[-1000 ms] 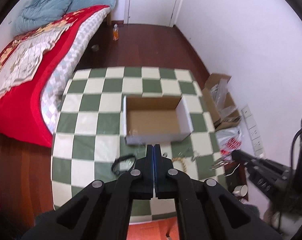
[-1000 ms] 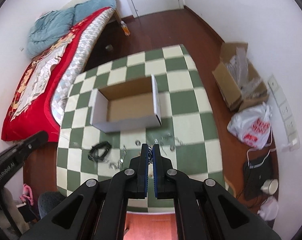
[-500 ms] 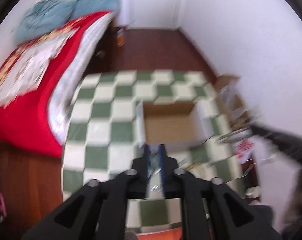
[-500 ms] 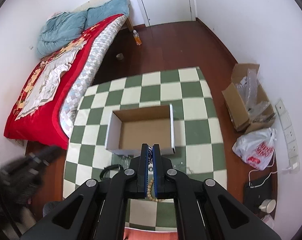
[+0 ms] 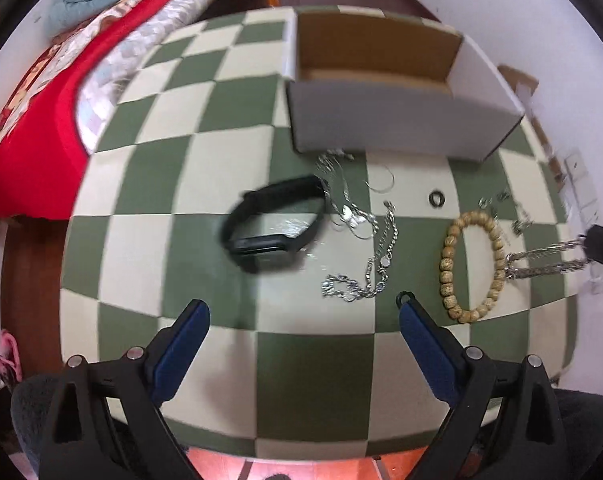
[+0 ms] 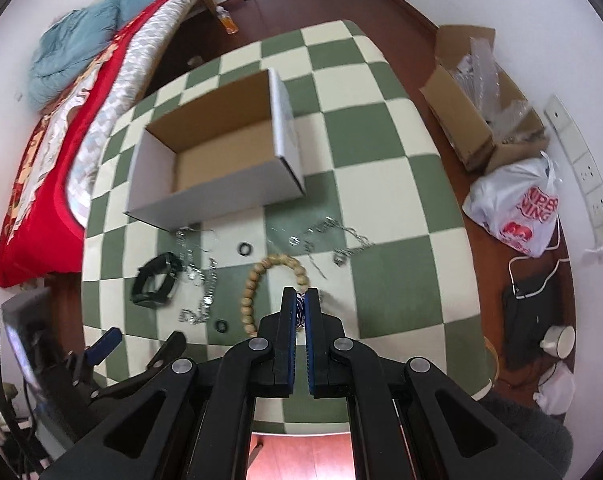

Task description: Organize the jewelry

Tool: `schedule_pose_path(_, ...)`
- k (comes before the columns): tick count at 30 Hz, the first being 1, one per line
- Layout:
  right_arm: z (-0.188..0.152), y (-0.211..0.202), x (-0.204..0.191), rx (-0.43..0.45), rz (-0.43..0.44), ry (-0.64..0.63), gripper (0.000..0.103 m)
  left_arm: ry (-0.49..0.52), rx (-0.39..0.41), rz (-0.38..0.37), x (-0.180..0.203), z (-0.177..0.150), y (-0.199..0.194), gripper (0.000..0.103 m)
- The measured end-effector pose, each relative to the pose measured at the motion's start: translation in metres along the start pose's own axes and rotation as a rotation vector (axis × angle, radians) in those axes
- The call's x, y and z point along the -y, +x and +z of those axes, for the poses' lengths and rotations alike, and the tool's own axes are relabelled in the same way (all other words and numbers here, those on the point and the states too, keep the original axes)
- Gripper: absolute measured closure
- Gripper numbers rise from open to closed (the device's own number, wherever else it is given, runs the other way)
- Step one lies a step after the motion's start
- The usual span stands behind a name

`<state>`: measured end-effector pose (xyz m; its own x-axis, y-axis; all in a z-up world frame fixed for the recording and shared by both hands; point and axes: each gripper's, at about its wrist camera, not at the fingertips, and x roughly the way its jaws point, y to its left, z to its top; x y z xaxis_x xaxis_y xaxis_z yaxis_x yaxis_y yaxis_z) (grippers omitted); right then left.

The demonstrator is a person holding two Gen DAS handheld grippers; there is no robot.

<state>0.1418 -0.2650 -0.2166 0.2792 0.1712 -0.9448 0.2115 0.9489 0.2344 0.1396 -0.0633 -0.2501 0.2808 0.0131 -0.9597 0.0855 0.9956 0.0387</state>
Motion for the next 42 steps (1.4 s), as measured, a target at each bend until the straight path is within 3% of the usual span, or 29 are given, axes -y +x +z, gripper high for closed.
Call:
schedule_pose_path(6, -0.002, 0.009, 0.014, -0.01, -0.015, 0.03, 0.099, 0.061, -0.039, 0.001, 0.022, 0.003, 0.022, 0.01)
schedule_pose_path(8, -0.001, 0.01, 0.017, -0.012, -0.019, 0.036, 0.099, 0.057, -0.022, -0.034, 0.024, 0.003, 0.022, 0.021)
schedule_pose_path(10, -0.002, 0.011, 0.02, -0.014, -0.021, 0.042, 0.099, 0.068, -0.002, -0.057, 0.026, 0.002, 0.018, 0.057)
schedule_pose_path(11, -0.003, 0.011, 0.021, -0.015, -0.023, 0.045, 0.099, 0.081, 0.011, -0.068, 0.029, 0.004, 0.017, 0.091)
schedule_pose_path(12, -0.003, 0.011, 0.022, -0.015, -0.023, 0.048, 0.099, 0.091, 0.009, -0.065, 0.031, 0.004, 0.017, 0.093)
schedule_pose_path(18, -0.004, 0.006, 0.024, -0.002, -0.012, 0.063, 0.099, 0.03, -0.013, -0.131, 0.015, -0.004, 0.007, 0.094)
schedule_pose_path(31, 0.002, -0.036, 0.012, 0.069, 0.058, 0.053, 0.099, -0.034, 0.139, -0.247, -0.032, 0.024, -0.105, 0.094)
schedule_pose_path(34, 0.005, -0.045, 0.007, 0.085, 0.068, 0.045, 0.099, -0.073, 0.085, -0.336, -0.039, 0.032, -0.093, 0.091)
schedule_pose_path(37, 0.006, -0.047, 0.005, 0.086, 0.071, 0.045, 0.099, -0.11, -0.039, -0.378, -0.035, 0.031, -0.057, 0.089)
schedule_pose_path(39, 0.004, -0.045, 0.004, 0.077, 0.067, 0.041, 0.099, -0.12, -0.153, -0.363, -0.032, 0.032, -0.023, 0.081)
schedule_pose_path(40, 0.004, -0.044, 0.004, 0.074, 0.065, 0.041, 0.099, -0.119, -0.184, -0.354, -0.029, 0.031, -0.014, 0.069)
schedule_pose_path(42, 0.003, -0.04, 0.004, 0.064, 0.059, 0.043, 0.099, -0.114, -0.249, -0.318, -0.022, 0.034, 0.007, 0.066)
